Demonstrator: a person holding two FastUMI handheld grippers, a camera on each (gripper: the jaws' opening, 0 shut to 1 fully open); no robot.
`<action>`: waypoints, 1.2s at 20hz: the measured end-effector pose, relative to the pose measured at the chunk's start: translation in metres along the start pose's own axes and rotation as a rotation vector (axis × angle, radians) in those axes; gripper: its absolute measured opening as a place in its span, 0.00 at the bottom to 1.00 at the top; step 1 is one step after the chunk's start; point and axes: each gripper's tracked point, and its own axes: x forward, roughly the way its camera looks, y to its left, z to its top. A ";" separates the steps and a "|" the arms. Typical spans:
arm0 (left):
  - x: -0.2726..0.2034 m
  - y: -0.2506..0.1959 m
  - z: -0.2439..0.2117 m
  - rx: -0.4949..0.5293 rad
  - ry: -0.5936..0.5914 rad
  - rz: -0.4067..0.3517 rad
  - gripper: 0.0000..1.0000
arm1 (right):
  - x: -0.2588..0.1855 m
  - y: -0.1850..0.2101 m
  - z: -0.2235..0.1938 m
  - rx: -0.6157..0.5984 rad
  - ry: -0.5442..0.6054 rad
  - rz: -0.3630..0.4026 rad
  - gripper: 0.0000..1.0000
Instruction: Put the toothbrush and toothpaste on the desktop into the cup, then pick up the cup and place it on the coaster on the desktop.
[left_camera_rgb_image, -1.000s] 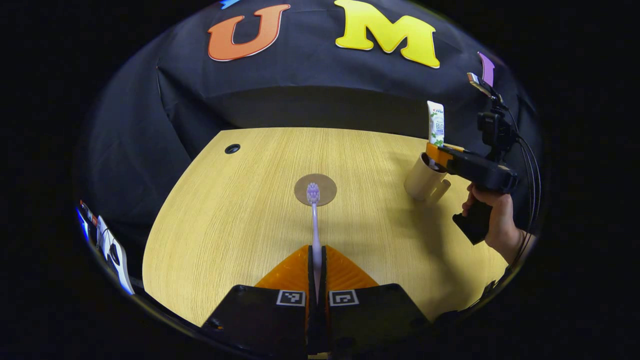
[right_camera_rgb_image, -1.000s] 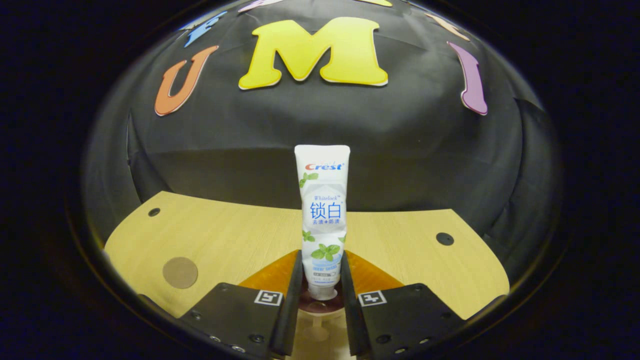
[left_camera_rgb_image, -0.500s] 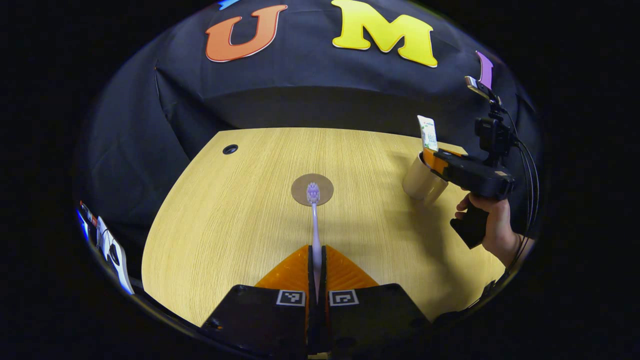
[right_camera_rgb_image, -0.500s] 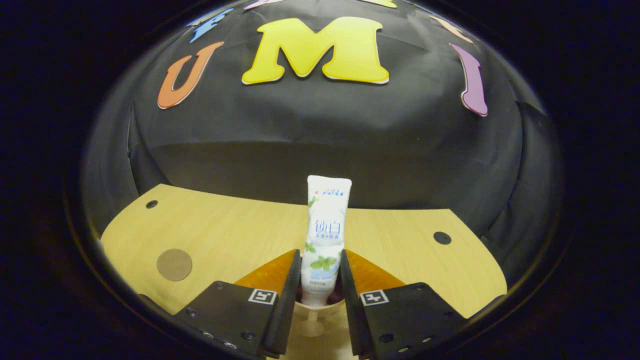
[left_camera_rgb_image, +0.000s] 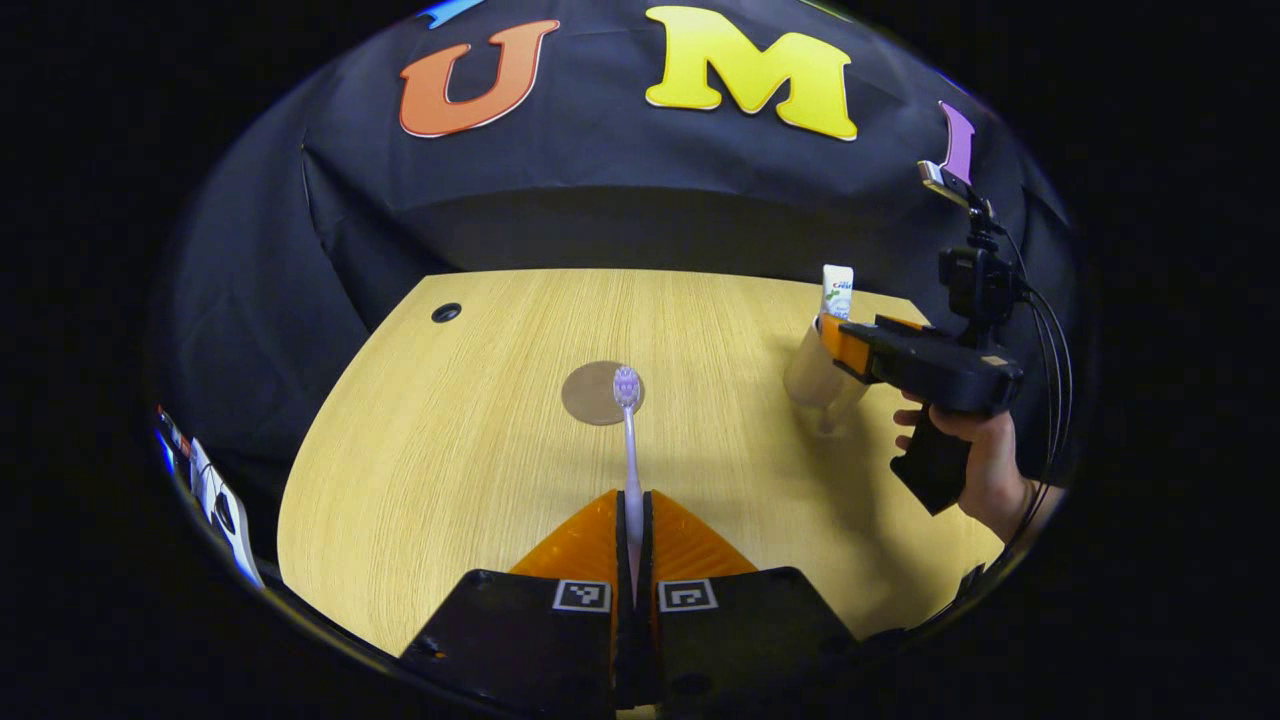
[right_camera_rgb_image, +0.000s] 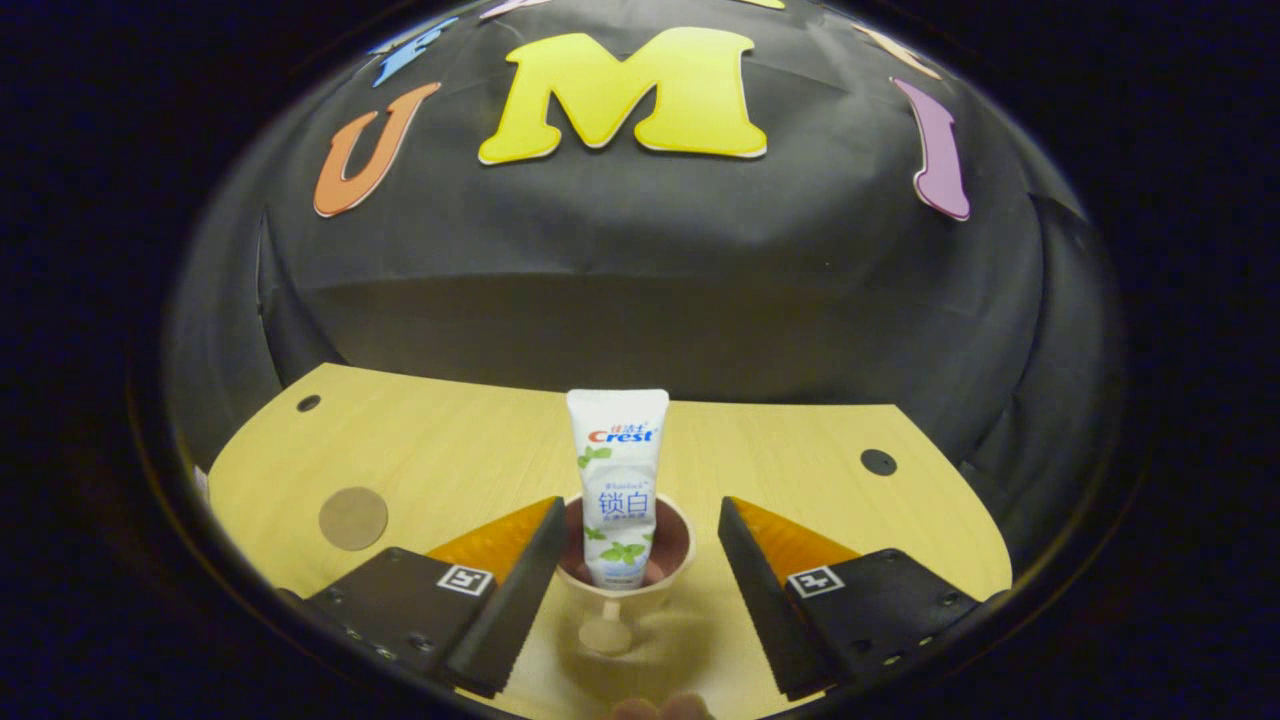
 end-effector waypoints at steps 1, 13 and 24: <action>-0.001 -0.005 0.004 0.006 -0.016 -0.006 0.03 | -0.006 -0.001 0.003 0.008 -0.004 0.004 0.93; 0.012 -0.091 0.072 0.073 -0.227 -0.103 0.04 | -0.086 -0.048 0.033 0.037 -0.084 0.018 0.95; 0.057 -0.154 0.137 0.087 -0.435 -0.154 0.03 | -0.101 -0.121 0.007 0.074 -0.034 -0.045 0.95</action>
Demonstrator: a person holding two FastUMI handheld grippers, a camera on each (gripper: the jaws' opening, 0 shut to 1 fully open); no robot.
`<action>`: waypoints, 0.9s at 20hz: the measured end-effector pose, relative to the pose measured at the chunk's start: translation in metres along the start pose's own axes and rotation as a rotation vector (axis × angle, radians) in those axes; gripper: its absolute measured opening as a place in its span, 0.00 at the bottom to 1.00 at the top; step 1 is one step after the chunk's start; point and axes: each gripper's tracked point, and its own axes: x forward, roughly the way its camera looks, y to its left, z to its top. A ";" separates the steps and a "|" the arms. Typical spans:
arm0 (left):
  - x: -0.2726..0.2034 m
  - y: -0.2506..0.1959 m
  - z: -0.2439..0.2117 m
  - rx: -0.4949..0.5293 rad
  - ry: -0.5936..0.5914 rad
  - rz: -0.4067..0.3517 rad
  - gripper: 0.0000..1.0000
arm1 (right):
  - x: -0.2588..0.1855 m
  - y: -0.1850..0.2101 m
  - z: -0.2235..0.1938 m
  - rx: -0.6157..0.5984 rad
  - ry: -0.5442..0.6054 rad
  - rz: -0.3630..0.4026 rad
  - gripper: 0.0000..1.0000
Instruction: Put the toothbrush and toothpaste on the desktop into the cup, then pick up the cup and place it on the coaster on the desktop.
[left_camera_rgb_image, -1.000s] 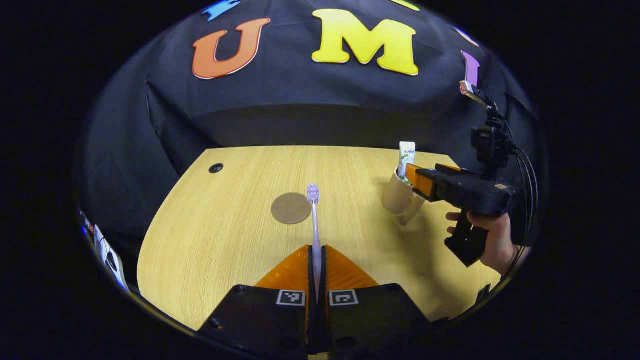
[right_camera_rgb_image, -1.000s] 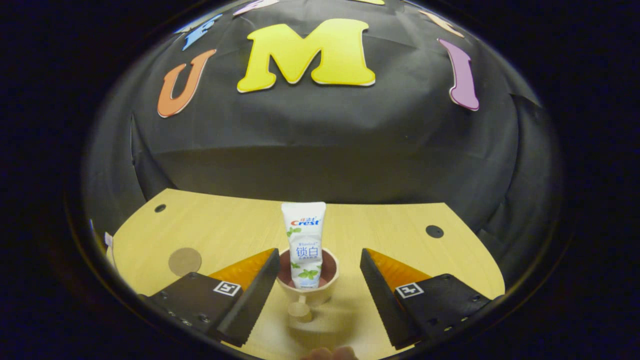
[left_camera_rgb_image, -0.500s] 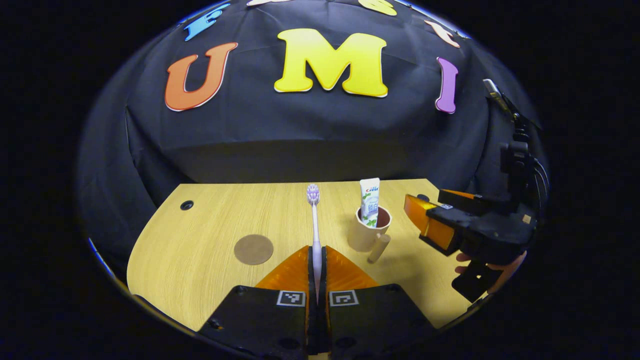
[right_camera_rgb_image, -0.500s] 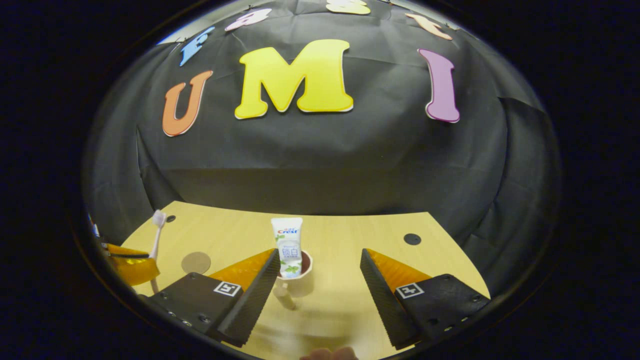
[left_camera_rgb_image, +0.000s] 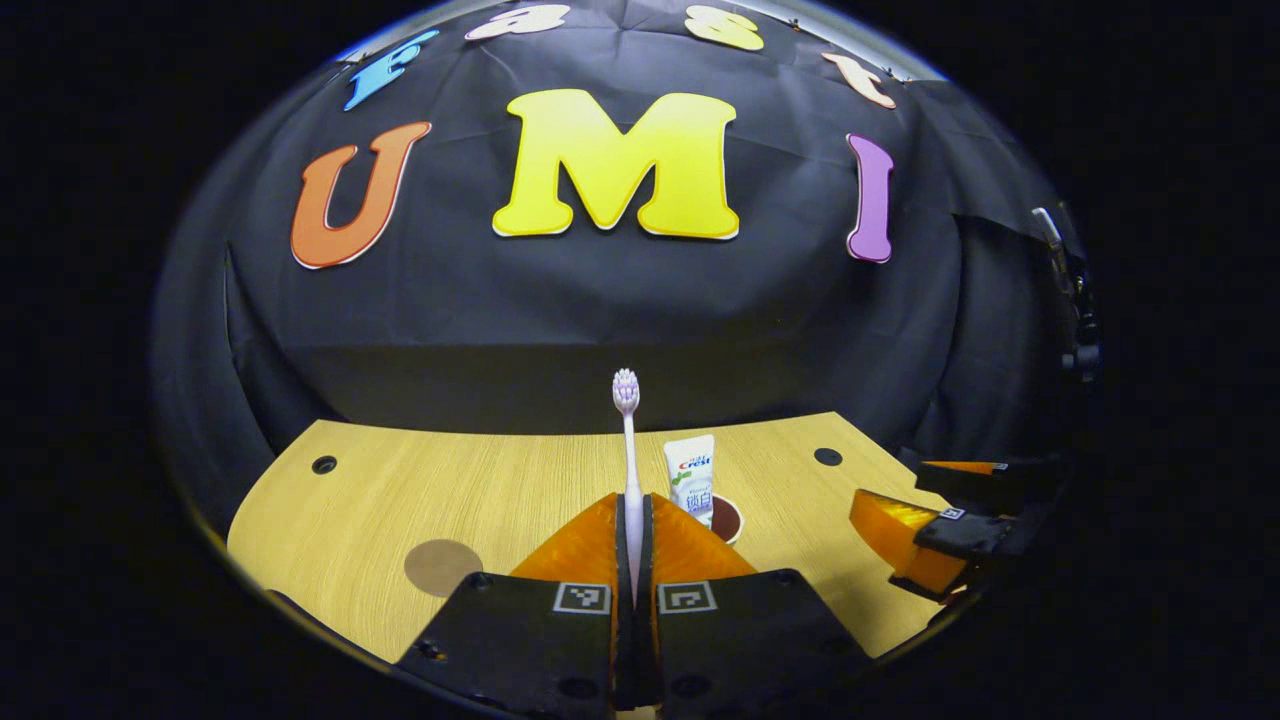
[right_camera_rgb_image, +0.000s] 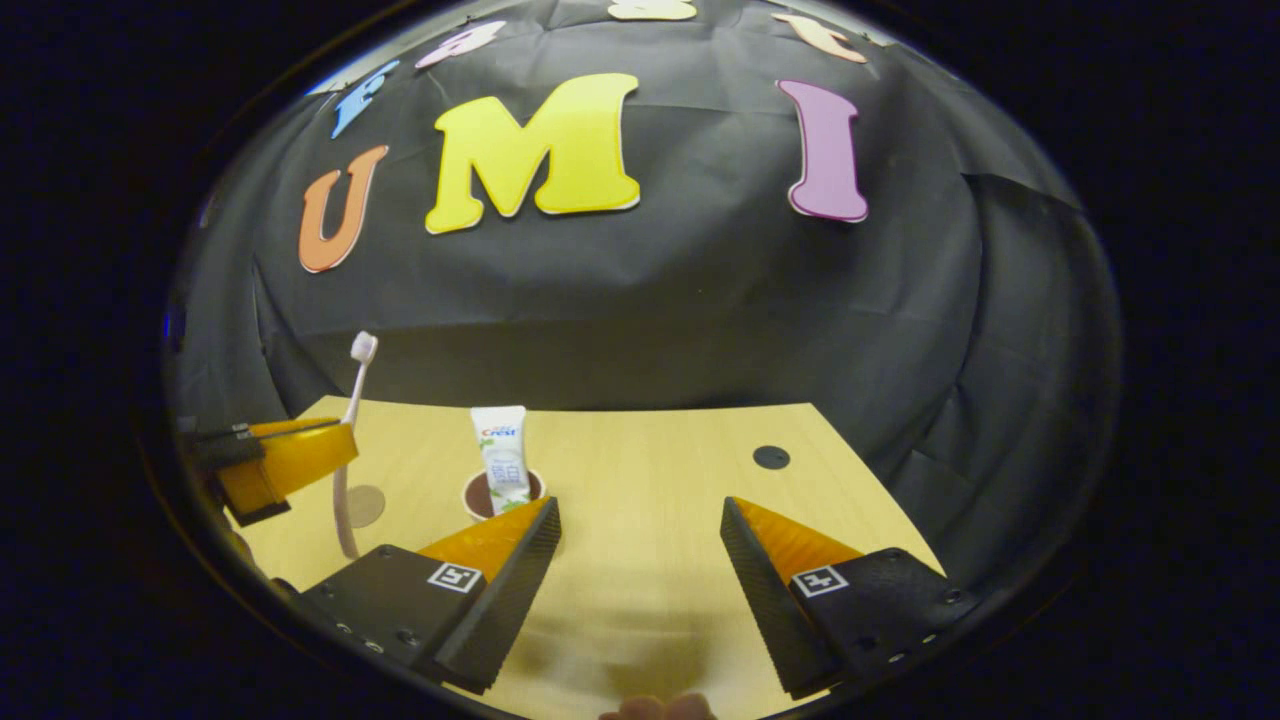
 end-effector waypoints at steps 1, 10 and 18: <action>0.007 -0.004 0.003 -0.002 -0.014 -0.003 0.03 | 0.001 -0.005 -0.002 0.006 0.006 -0.007 0.95; 0.037 -0.040 0.049 -0.022 -0.218 -0.060 0.03 | -0.005 -0.052 -0.025 0.028 0.038 -0.073 0.95; 0.055 -0.045 0.056 -0.077 -0.295 -0.066 0.03 | -0.007 -0.069 -0.043 0.070 0.067 -0.088 0.95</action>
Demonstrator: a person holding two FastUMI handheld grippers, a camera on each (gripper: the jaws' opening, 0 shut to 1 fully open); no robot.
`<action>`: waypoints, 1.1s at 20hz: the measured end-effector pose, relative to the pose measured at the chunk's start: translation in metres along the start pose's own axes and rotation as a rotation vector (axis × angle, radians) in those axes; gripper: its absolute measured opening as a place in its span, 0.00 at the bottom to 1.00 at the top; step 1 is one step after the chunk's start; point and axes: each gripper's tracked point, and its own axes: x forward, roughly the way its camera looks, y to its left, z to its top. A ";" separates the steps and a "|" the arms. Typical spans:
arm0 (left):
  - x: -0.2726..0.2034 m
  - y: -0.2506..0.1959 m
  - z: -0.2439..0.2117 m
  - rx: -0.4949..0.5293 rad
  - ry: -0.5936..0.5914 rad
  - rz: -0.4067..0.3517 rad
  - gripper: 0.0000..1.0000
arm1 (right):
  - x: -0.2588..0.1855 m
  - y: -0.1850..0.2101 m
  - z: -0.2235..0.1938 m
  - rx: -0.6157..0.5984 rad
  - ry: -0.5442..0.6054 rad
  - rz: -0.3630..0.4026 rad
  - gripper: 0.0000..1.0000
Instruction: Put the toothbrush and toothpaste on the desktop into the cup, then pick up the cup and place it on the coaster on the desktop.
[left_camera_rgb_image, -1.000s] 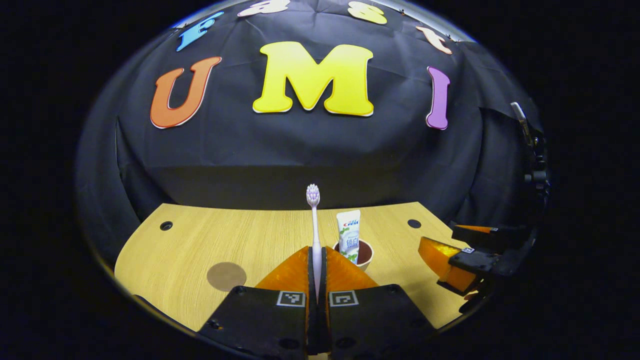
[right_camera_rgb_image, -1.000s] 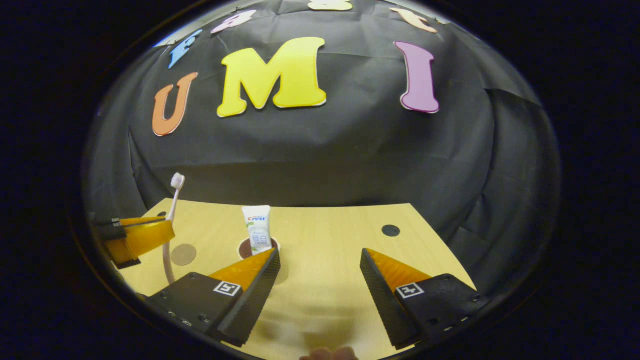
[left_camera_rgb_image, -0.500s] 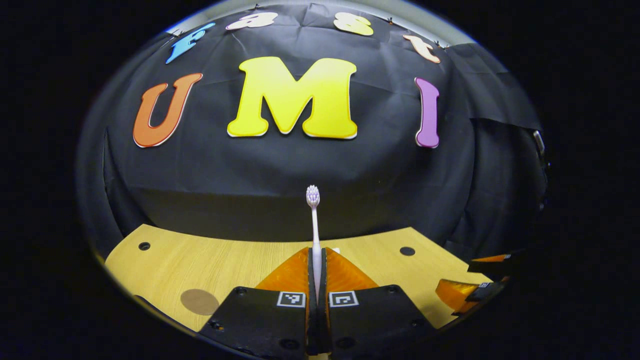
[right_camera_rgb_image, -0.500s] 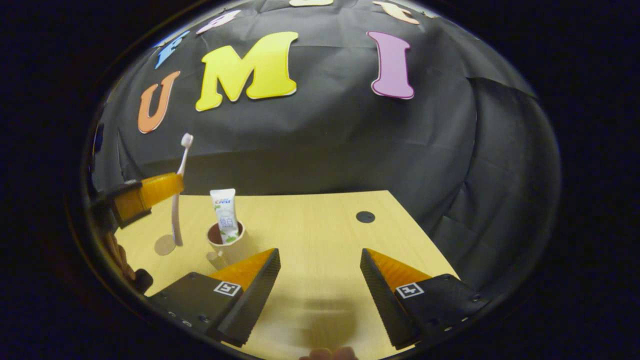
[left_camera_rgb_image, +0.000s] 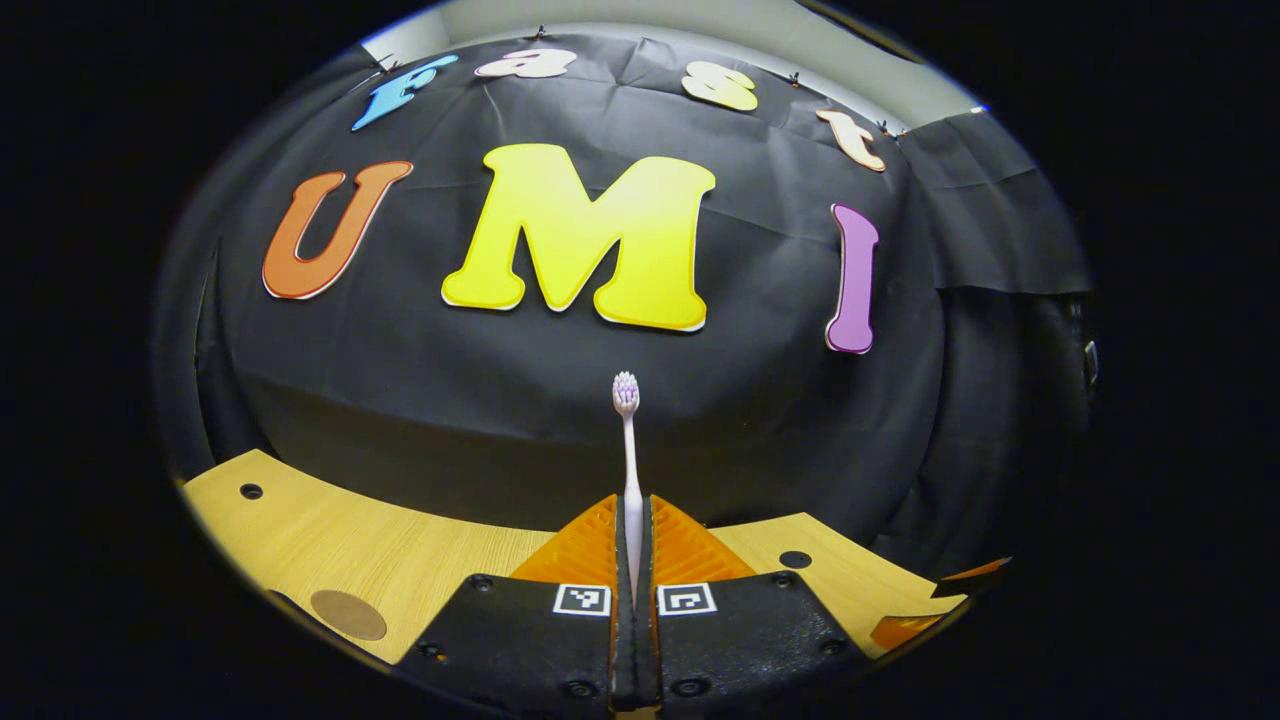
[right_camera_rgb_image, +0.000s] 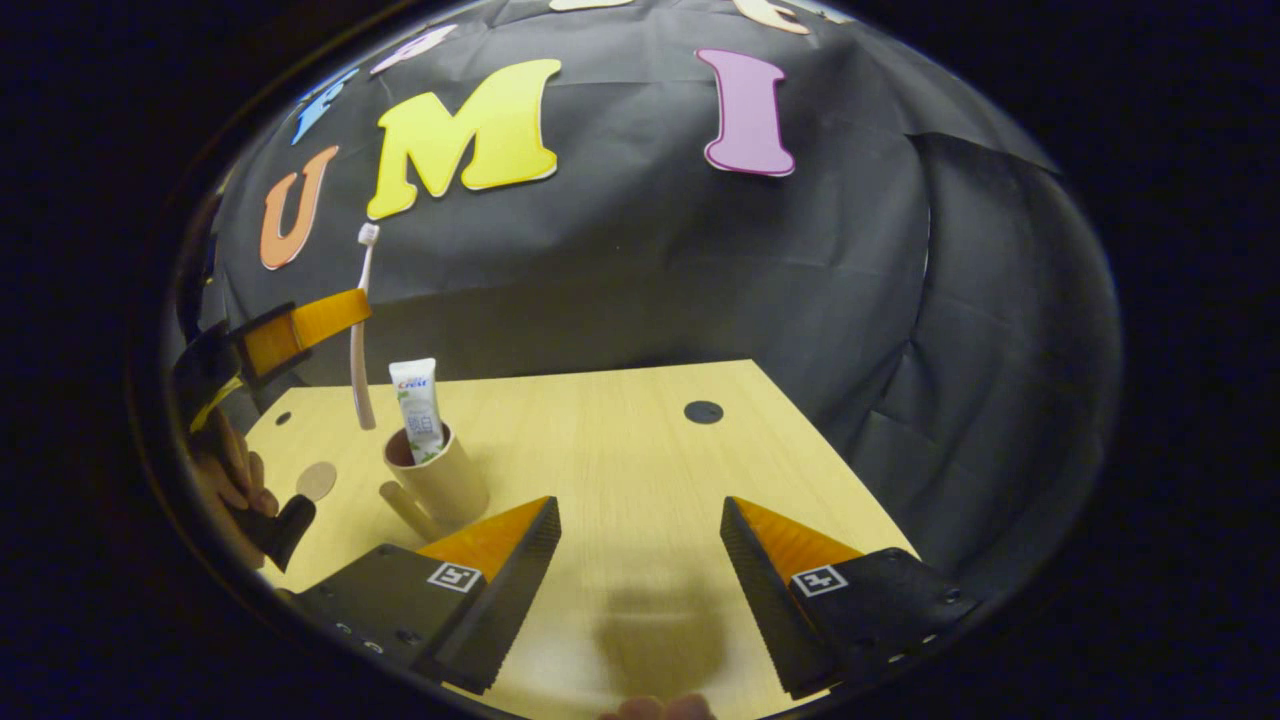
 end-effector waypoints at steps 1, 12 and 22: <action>0.003 -0.001 -0.002 -0.005 -0.002 0.001 0.03 | 0.000 -0.002 -0.004 0.006 0.009 0.000 0.95; 0.020 0.008 -0.047 -0.012 0.018 0.060 0.04 | 0.000 -0.012 -0.014 0.002 0.041 -0.015 0.95; 0.018 0.011 -0.075 -0.004 0.067 0.065 0.11 | 0.000 -0.006 -0.011 -0.004 0.046 -0.019 0.95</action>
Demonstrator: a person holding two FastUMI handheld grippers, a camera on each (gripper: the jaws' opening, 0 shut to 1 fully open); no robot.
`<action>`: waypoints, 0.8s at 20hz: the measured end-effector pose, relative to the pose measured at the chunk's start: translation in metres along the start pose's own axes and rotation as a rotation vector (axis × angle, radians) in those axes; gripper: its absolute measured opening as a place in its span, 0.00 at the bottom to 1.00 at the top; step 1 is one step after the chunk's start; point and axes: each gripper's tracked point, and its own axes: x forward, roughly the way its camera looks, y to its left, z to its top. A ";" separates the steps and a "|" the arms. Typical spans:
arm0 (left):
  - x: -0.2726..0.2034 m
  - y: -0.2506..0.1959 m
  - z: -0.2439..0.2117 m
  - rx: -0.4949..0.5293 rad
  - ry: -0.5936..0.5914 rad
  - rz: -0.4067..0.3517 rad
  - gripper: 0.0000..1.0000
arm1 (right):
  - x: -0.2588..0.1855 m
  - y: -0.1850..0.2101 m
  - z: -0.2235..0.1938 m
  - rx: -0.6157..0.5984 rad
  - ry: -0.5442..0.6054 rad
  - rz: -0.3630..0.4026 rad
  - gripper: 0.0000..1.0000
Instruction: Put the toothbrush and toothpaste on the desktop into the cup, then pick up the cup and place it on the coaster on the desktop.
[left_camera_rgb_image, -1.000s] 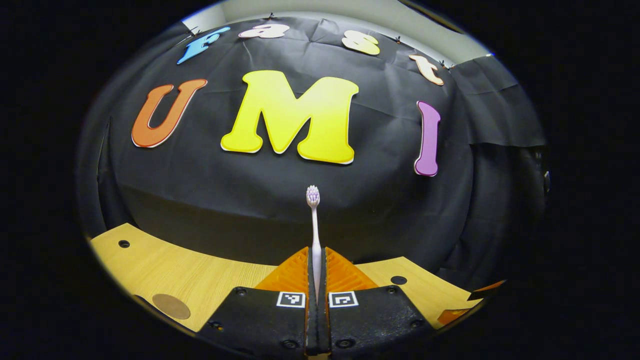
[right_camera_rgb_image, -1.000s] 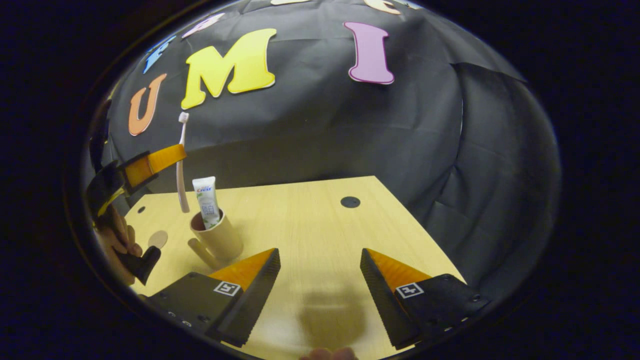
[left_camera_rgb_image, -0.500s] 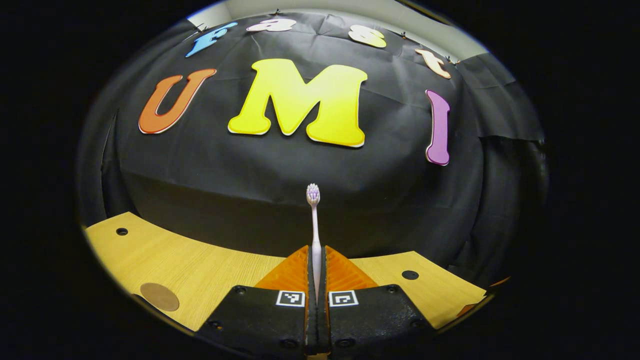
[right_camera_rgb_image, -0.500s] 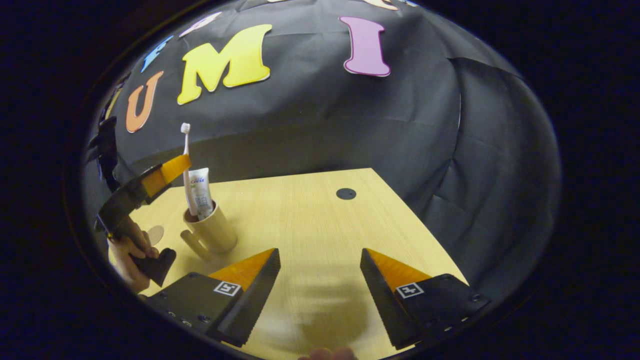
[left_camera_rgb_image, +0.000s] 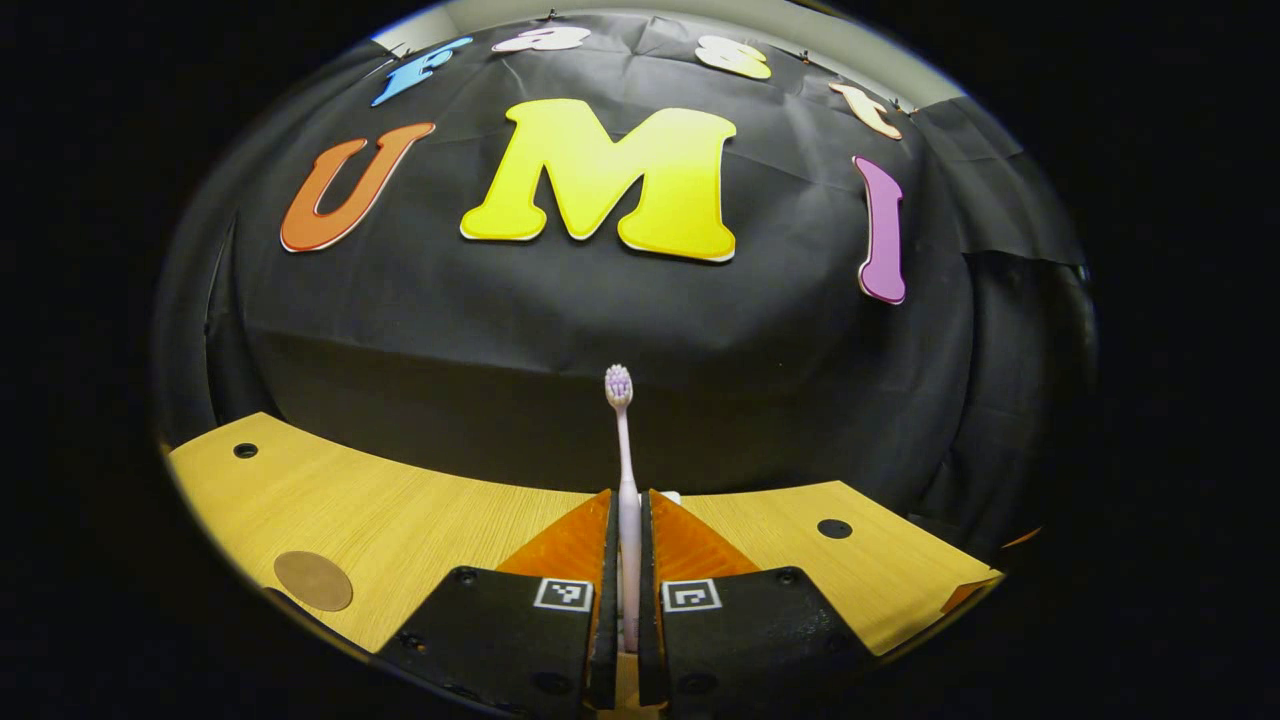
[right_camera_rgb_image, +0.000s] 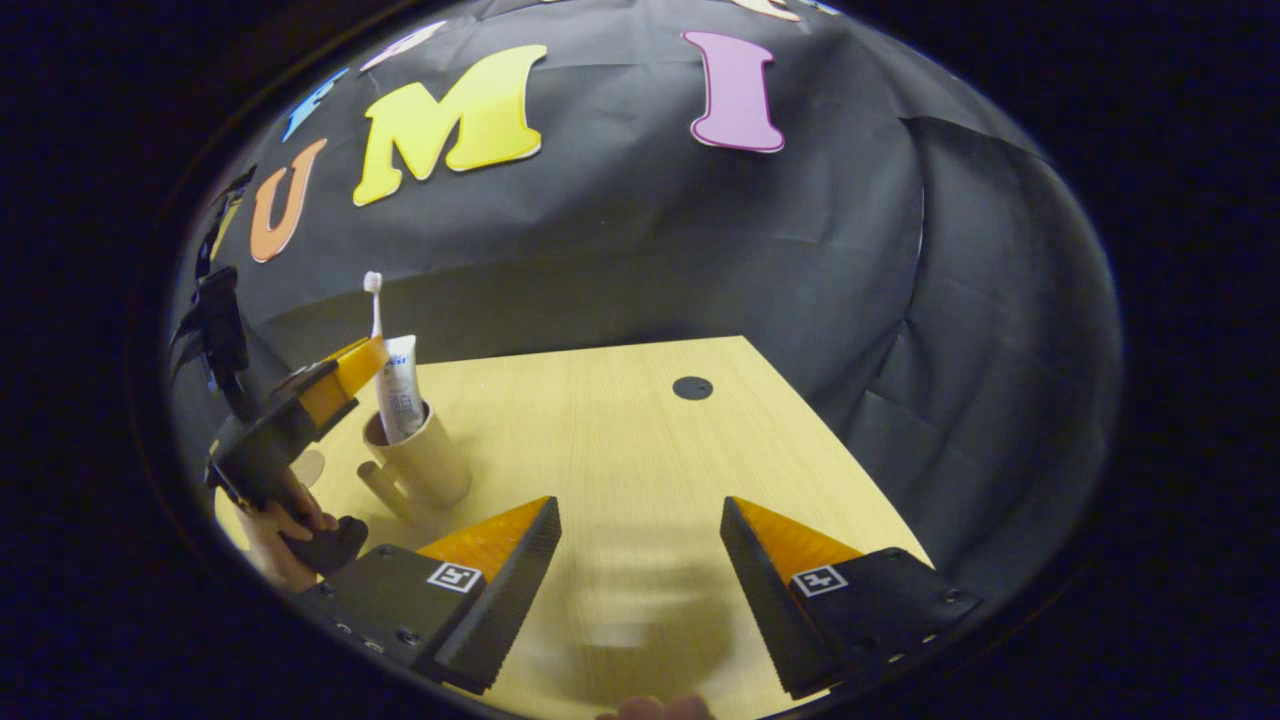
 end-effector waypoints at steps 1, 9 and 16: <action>-0.001 0.001 -0.003 -0.008 0.007 -0.001 0.13 | 0.000 0.003 0.001 0.001 0.000 0.001 0.95; -0.023 0.007 -0.003 -0.024 0.032 0.020 0.39 | -0.010 0.020 0.004 -0.011 -0.014 0.022 0.95; -0.072 0.059 0.038 0.006 -0.003 0.111 0.97 | -0.023 0.060 0.017 -0.027 -0.013 0.072 0.96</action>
